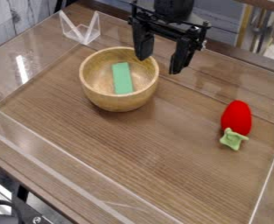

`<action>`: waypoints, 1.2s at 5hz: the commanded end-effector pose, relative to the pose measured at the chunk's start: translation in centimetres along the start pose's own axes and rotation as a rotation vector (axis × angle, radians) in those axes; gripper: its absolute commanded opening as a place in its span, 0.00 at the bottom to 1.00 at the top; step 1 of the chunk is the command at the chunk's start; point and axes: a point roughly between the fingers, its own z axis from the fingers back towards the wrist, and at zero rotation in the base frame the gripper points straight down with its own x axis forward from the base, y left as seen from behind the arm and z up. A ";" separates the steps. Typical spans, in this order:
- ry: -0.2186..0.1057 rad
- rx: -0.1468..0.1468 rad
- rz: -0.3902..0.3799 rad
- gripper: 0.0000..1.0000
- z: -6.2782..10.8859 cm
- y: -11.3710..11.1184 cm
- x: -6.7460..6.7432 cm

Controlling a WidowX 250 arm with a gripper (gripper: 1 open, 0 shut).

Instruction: Move the red fruit to the left

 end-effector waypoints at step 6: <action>0.001 -0.041 -0.268 1.00 -3.8 -11.7 4.1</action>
